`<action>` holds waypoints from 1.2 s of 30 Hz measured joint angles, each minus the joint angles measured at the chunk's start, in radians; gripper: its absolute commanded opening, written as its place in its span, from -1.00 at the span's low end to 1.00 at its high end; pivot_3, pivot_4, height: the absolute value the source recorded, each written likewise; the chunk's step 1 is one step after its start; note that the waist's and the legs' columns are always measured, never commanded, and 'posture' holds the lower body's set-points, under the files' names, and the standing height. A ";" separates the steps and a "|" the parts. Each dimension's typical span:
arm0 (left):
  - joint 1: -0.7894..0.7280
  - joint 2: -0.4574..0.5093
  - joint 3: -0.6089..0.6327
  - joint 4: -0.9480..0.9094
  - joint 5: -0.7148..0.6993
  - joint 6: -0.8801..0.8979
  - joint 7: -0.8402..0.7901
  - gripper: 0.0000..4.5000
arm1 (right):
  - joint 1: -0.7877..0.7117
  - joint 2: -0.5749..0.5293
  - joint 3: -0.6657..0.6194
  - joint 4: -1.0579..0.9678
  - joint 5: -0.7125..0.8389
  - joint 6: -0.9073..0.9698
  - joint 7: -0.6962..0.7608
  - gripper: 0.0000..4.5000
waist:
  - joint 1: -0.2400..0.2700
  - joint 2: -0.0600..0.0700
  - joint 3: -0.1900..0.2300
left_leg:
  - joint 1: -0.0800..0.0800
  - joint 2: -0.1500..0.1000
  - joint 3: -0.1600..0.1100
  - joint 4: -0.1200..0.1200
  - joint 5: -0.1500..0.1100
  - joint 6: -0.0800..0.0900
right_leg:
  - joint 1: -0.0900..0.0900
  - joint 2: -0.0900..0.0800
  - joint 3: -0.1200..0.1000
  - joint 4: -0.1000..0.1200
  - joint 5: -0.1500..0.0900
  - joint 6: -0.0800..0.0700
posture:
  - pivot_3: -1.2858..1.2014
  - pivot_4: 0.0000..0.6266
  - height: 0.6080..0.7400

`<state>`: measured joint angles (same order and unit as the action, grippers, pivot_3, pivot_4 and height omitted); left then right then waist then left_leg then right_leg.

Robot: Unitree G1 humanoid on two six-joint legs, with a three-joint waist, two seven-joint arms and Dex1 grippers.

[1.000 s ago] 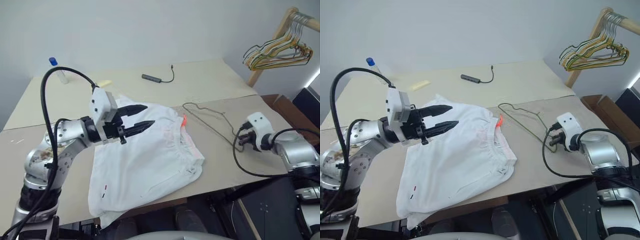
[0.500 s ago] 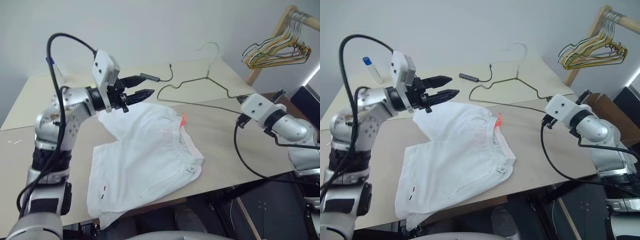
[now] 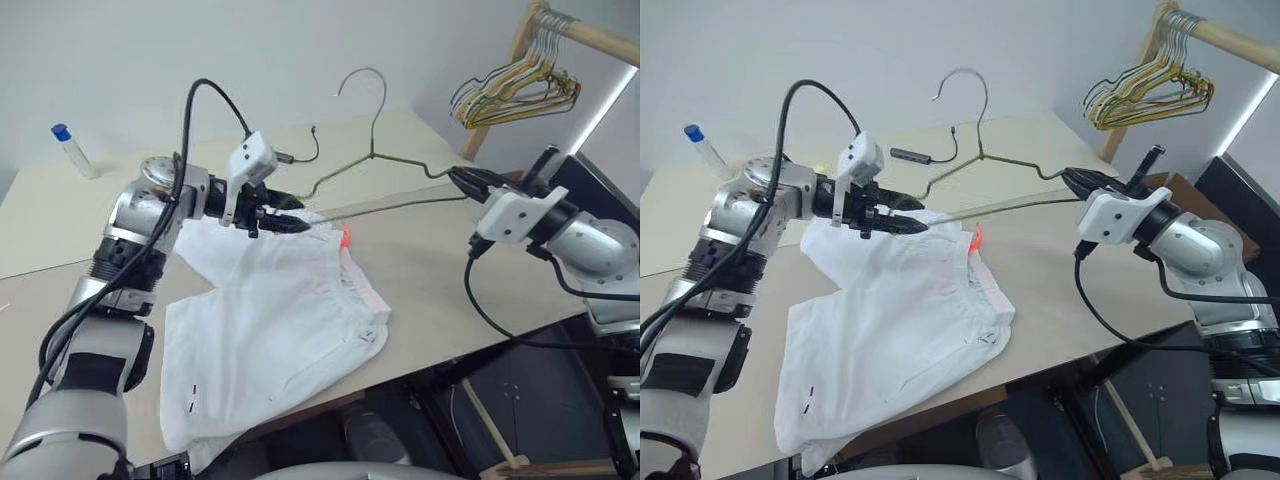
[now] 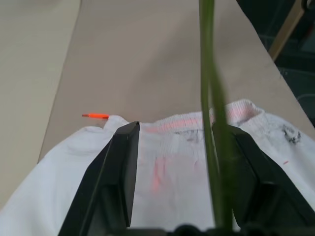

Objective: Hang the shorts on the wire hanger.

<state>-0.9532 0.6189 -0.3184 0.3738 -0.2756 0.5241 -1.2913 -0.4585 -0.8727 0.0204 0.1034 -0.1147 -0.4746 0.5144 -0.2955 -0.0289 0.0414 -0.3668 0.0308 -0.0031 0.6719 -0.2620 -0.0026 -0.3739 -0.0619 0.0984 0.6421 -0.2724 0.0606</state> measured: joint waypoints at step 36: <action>0.188 0.105 0.067 -0.281 0.138 -0.217 0.022 -1.00 | -0.375 0.028 0.286 0.097 0.279 0.742 0.745 -0.14 | 0.063 0.007 0.005 | -0.013 0.000 -0.011 0.007 -0.001 0.000 | -0.015 0.000 -0.001 0.007 0.002 -0.001 | -0.10 -1.00 1.00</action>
<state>-0.7650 0.7238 -0.2510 0.0924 -0.1375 0.3076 -1.2692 -0.8332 -0.8450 0.3059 0.2003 0.1639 0.2676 1.2592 -0.2325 -0.0222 0.0465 -0.3795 0.0310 -0.0140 0.6790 -0.2627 -0.0030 -0.3889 -0.0619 0.0974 0.6494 -0.2705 0.0598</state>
